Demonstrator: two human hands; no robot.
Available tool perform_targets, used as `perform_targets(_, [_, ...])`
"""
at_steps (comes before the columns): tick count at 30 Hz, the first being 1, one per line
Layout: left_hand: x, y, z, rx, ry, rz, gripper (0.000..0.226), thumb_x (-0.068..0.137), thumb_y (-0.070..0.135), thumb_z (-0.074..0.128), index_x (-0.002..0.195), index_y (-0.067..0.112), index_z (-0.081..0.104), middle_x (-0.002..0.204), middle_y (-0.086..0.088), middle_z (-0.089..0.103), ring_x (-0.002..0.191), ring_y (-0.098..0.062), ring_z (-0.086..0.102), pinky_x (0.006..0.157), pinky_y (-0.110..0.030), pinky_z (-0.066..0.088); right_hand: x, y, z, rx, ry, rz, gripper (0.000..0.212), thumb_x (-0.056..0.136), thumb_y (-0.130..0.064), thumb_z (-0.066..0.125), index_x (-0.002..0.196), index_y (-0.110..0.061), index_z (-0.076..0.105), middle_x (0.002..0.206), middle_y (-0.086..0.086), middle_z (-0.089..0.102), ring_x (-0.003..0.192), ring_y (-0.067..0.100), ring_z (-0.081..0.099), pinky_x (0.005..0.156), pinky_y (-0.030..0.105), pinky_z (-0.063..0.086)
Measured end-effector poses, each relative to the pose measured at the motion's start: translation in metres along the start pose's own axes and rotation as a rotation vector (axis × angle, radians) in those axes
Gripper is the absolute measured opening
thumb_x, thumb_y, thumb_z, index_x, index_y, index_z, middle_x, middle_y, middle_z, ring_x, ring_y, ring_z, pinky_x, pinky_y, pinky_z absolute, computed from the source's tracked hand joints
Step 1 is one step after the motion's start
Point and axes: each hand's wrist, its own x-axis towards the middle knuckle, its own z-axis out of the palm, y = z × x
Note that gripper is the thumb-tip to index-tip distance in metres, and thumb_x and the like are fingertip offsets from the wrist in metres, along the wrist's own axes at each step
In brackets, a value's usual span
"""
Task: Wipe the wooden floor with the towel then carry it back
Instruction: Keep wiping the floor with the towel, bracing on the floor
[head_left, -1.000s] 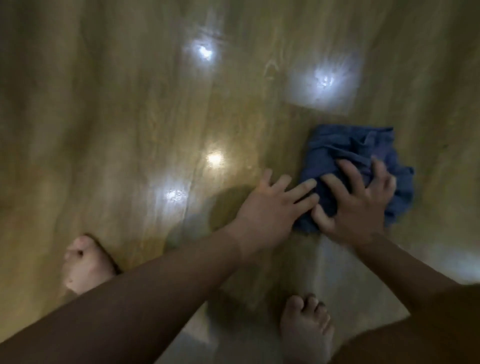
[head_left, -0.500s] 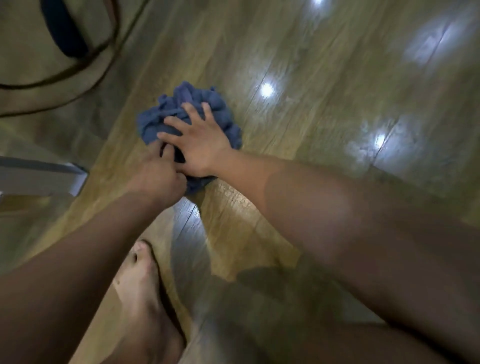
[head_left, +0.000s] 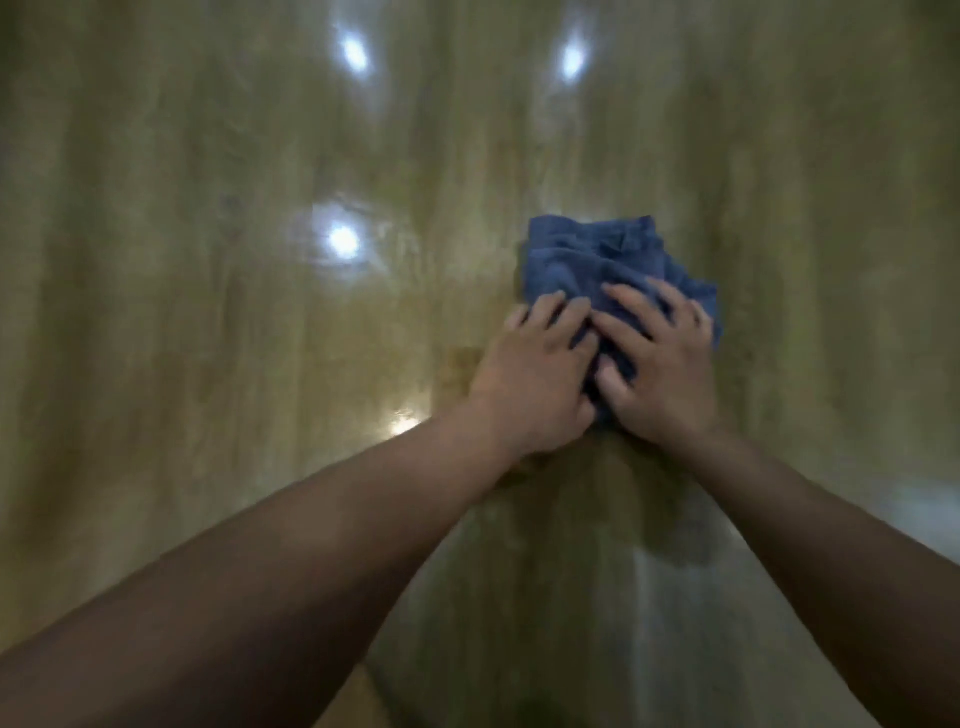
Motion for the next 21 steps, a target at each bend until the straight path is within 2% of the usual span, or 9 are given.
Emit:
perform_targets(1, [0.024, 0.02, -0.001, 0.057, -0.036, 0.075, 0.067, 0.083, 0.051, 0.05, 0.14, 0.016, 0.049, 0.165, -0.008, 0.012, 0.143, -0.031, 0.022, 0.112, -0.049, 0.015, -0.014, 0.029, -0.012, -0.039, 0.004, 0.04, 0.047, 0.078, -0.031, 0.057, 0.121, -0.017, 0.071, 0.139, 0.005, 0.06, 0.129, 0.041, 0.048, 0.103, 0.061, 0.036])
perform_targets(3, [0.064, 0.061, -0.001, 0.155, -0.106, 0.199, 0.076, 0.086, 0.06, 0.046, 0.149, 0.019, 0.036, 0.166, -0.009, -0.011, 0.149, -0.033, 0.006, 0.115, -0.063, -0.002, -0.045, 0.073, -0.031, -0.101, 0.019, 0.156, 0.054, 0.079, -0.033, 0.052, 0.126, -0.012, 0.068, 0.14, 0.009, 0.059, 0.133, 0.045, 0.044, 0.104, 0.067, 0.032])
perform_targets(5, [0.089, 0.092, 0.003, 0.2, -0.161, 0.267, 0.081, 0.089, 0.062, 0.041, 0.155, 0.02, 0.022, 0.165, -0.013, -0.014, 0.151, -0.033, -0.011, 0.11, -0.07, -0.017, -0.065, 0.095, -0.041, -0.095, 0.042, 0.294, 0.062, 0.081, -0.038, 0.047, 0.133, -0.006, 0.062, 0.144, 0.014, 0.054, 0.139, 0.05, 0.034, 0.106, 0.072, 0.027])
perform_targets(7, [0.097, 0.101, 0.008, 0.196, -0.168, 0.264, 0.08, 0.091, 0.058, 0.039, 0.156, 0.017, 0.018, 0.165, -0.015, -0.011, 0.151, -0.033, -0.017, 0.109, -0.07, -0.018, -0.067, 0.097, -0.04, -0.069, 0.046, 0.394, 0.068, 0.08, -0.041, 0.045, 0.137, -0.006, 0.058, 0.147, 0.017, 0.05, 0.14, 0.055, 0.029, 0.107, 0.074, 0.024])
perform_targets(9, [0.087, 0.085, 0.011, 0.171, -0.133, 0.238, 0.078, 0.092, 0.056, 0.036, 0.156, 0.018, 0.015, 0.166, -0.01, -0.01, 0.15, -0.036, -0.016, 0.108, -0.071, -0.018, -0.056, 0.087, -0.037, -0.075, 0.024, 0.398, 0.068, 0.08, -0.044, 0.046, 0.137, -0.009, 0.059, 0.147, 0.017, 0.05, 0.137, 0.057, 0.031, 0.107, 0.072, 0.026])
perform_targets(12, [0.053, 0.02, 0.008, 0.099, -0.078, 0.112, 0.075, 0.092, 0.055, 0.033, 0.157, 0.023, 0.013, 0.166, 0.005, -0.012, 0.15, -0.043, -0.009, 0.103, -0.076, -0.018, -0.023, 0.043, -0.021, -0.076, 0.007, 0.317, 0.066, 0.082, -0.048, 0.048, 0.138, -0.015, 0.06, 0.147, 0.014, 0.05, 0.134, 0.058, 0.032, 0.107, 0.07, 0.026])
perform_targets(15, [0.001, -0.064, 0.002, 0.14, 0.029, -0.048, 0.073, 0.089, 0.052, 0.033, 0.155, 0.022, 0.021, 0.167, 0.004, 0.0, 0.151, -0.038, -0.005, 0.102, -0.076, -0.023, 0.034, -0.033, 0.011, -0.034, -0.026, 0.191, 0.065, 0.081, -0.049, 0.048, 0.14, -0.023, 0.057, 0.15, 0.009, 0.048, 0.136, 0.058, 0.027, 0.108, 0.072, 0.022])
perform_targets(18, [-0.072, -0.155, -0.002, 0.155, 0.052, -0.33, 0.074, 0.082, 0.049, 0.036, 0.15, 0.021, 0.03, 0.167, 0.006, 0.002, 0.152, -0.036, 0.004, 0.105, -0.074, -0.016, 0.102, -0.138, 0.05, 0.004, -0.077, -0.027, 0.066, 0.077, -0.05, 0.051, 0.14, -0.03, 0.057, 0.149, 0.005, 0.049, 0.137, 0.057, 0.028, 0.109, 0.073, 0.02])
perform_targets(21, [-0.16, -0.23, 0.003, 0.108, 0.025, -0.637, 0.079, 0.076, 0.05, 0.034, 0.15, 0.021, 0.03, 0.167, 0.01, 0.0, 0.149, -0.039, 0.016, 0.109, -0.073, -0.009, 0.145, -0.254, 0.088, -0.041, -0.194, -0.232, 0.069, 0.078, -0.057, 0.048, 0.145, -0.04, 0.047, 0.156, -0.003, 0.04, 0.142, 0.054, 0.023, 0.112, 0.07, 0.014])
